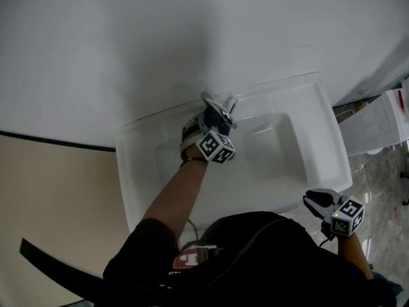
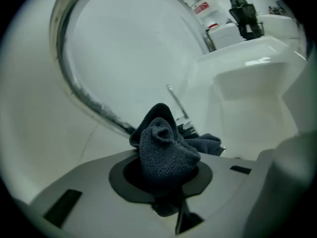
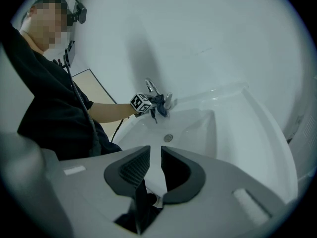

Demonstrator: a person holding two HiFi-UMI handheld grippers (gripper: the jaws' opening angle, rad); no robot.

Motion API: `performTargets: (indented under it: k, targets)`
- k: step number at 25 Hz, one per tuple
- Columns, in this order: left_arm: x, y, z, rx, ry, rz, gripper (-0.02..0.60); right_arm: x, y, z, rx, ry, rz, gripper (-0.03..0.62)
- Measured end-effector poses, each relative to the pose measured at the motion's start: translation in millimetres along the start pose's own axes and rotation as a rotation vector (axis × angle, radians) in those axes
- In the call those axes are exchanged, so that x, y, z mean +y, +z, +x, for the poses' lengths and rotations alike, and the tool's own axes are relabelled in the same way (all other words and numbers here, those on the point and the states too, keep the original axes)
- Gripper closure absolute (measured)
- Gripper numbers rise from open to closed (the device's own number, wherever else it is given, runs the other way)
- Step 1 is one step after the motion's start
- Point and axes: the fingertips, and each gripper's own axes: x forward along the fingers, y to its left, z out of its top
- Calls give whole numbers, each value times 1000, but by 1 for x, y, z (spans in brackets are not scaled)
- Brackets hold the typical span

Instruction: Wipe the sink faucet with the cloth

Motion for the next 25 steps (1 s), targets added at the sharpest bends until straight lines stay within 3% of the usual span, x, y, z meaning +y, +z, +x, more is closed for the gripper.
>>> performTargets:
  k: [2, 6, 10, 12, 14, 17, 22, 25]
  targets:
    - [-14, 7, -3, -36, -25, 102, 495, -1, -7, -2, -9, -3, 3, 531]
    - [-14, 17, -1, -26, -68, 125, 495, -4, -9, -11, -1, -11, 6, 530]
    - [-13, 18, -5, -46, -53, 204, 495, -2, 1, -1, 1, 10, -15, 531]
    - [-9, 25, -11, -87, -44, 174, 495, 2, 3, 3, -4, 22, -22, 531]
    - [-3, 35, -10, -117, -47, 90, 495, 5, 5, 4, -1, 30, -31, 530]
    - [4, 49, -1, -120, -60, 28, 495, 3, 3, 4, 4, 19, -22, 531]
    - [1, 58, 7, -137, -14, 106, 497, 4, -5, 3, 9, 4, -17, 530]
    - [-2, 52, 5, -130, -29, 160, 509, 3, -3, 4, 6, 15, -13, 530]
